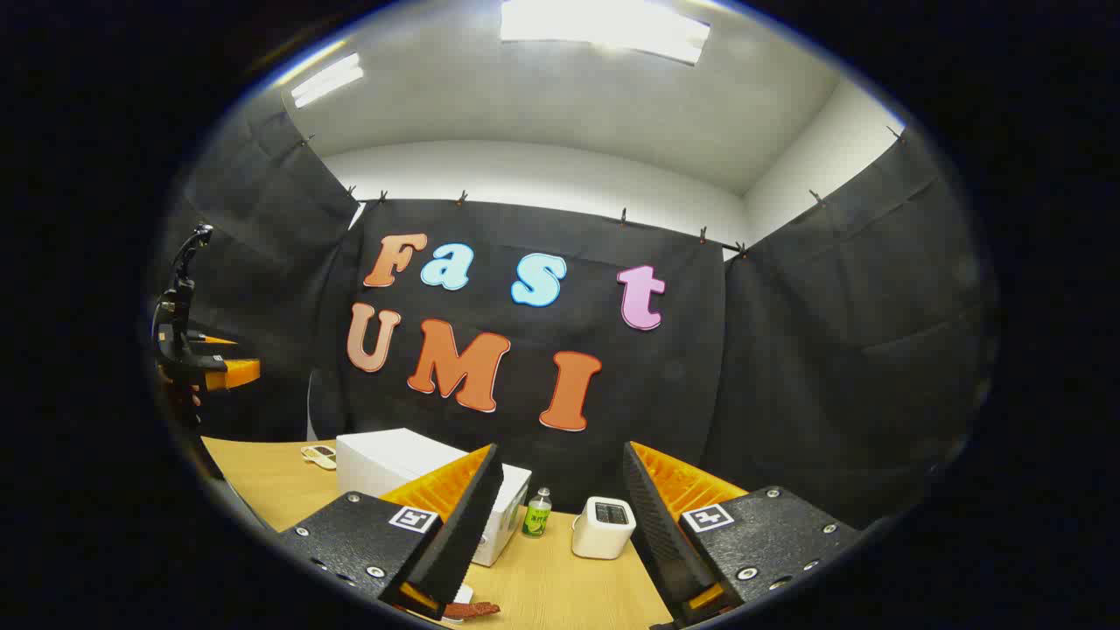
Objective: Open the microwave oven with the left hand, put the food in, and close the microwave oven.
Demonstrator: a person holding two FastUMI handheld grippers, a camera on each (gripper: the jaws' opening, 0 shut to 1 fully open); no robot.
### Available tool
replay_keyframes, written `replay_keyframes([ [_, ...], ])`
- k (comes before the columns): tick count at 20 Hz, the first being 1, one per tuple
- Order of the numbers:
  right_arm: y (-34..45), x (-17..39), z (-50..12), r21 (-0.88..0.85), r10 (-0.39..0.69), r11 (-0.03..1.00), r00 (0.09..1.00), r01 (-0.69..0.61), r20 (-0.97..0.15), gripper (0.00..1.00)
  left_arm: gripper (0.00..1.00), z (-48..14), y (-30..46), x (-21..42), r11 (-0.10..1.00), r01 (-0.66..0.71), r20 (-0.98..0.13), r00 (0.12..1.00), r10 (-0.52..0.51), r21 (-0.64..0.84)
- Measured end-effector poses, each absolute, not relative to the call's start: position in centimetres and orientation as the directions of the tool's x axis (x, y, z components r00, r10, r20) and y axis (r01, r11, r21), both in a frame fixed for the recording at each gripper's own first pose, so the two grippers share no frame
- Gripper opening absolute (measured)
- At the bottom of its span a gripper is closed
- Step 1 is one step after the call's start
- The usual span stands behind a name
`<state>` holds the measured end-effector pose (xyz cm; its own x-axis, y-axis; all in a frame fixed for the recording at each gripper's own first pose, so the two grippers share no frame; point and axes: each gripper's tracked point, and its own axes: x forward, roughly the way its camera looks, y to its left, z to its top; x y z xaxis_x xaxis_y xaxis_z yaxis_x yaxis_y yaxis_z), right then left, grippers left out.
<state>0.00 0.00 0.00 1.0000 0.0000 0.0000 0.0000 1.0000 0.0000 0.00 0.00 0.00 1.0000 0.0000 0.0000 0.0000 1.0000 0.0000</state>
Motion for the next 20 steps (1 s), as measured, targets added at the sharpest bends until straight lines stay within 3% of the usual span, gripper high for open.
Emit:
replay_keyframes([
  [5, 2.5, 0.8, -0.7, 0.043, -0.047, 0.998, 0.998, 0.045, 0.037, 0.86, 0.95, 0.1, 1.7, -0.6, 1.000, -0.006, 0.002, 1.000, 0.006, 0.023],
  [12, 7.1, 3.1, -2.5, 0.132, 0.025, 0.991, 1.000, -0.027, 0.015, 0.90, 0.99, -0.5, 2.1, 0.1, 0.999, -0.011, -0.007, 1.000, 0.011, 0.036],
  [14, 7.0, 3.5, -2.7, 0.140, 0.030, 0.990, 0.999, -0.033, 0.021, 0.93, 1.00, -0.6, 2.3, 0.1, 0.999, -0.024, -0.007, 1.000, 0.024, 0.045],
  [15, 6.7, 3.4, -2.6, 0.142, 0.026, 0.989, 0.999, -0.029, 0.027, 0.95, 0.95, -0.7, 2.2, 0.0, 0.998, -0.028, -0.008, 1.000, 0.029, 0.049],
  [16, 6.5, 3.5, -2.5, 0.145, 0.027, 0.989, 0.999, -0.032, 0.033, 0.95, 1.00, -0.6, 2.2, 0.1, 0.998, -0.032, -0.008, 0.999, 0.032, 0.049],
  [17, 6.6, 3.5, -2.5, 0.149, 0.031, 0.988, 0.999, -0.036, 0.035, 0.95, 0.95, -0.8, 2.1, 0.1, 0.998, -0.031, -0.010, 0.999, 0.031, 0.048],
  [20, 6.4, 3.6, -2.8, 0.152, 0.044, 0.987, 0.999, -0.048, 0.028, 0.94, 0.99, -1.1, 1.8, 0.4, 0.999, -0.028, -0.021, 0.999, 0.029, 0.040],
])
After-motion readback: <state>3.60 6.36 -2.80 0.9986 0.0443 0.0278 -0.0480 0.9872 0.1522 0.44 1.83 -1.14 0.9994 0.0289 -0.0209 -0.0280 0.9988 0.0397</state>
